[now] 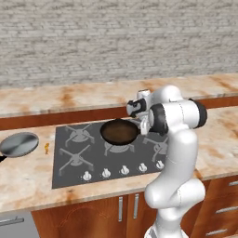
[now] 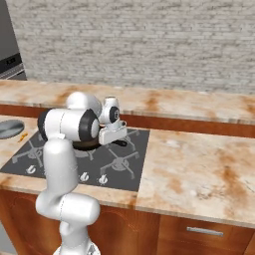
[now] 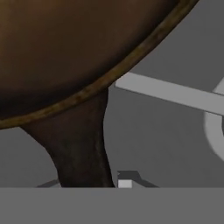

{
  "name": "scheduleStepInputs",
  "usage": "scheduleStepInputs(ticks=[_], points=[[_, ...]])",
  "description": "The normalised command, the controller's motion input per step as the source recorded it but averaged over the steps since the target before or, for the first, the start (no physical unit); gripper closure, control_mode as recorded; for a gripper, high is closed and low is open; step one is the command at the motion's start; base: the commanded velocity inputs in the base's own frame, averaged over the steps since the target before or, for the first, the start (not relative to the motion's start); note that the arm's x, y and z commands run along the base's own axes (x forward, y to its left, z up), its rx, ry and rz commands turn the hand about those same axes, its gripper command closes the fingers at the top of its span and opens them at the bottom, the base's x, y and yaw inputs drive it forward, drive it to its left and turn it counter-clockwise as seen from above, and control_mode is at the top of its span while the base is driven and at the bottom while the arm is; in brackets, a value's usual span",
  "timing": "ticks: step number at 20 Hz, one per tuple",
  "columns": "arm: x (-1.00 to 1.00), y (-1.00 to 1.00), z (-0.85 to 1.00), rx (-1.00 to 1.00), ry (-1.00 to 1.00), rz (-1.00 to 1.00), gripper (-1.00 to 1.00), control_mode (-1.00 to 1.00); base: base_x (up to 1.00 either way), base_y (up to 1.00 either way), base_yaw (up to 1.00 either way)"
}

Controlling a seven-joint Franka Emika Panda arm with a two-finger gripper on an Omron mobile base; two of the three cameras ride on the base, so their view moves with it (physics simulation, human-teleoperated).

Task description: Place both pans onto different burners. Then place the garlic and the shrimp on different pans.

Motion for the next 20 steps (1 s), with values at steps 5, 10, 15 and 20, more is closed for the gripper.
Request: scheduleStepInputs(ticks=[5,10,15,20], points=[[-0.03,0.67,-0.86,-0.07,-0.02,0.01,1.00,-1.00,0.00,0.00,0.00],[0.00,0.14,-0.09,0.00,0.01,0.04,-1.00,-1.00,0.00,0.00,0.00],[-0.01,0.00,0.03,0.00,-0.01,0.00,-1.00,-1.00,0.00,0.00,0.00],[-0.24,0.00,0.33,0.00,-0.04,0.00,-1.00,-1.00,0.00,0.00,0.00]])
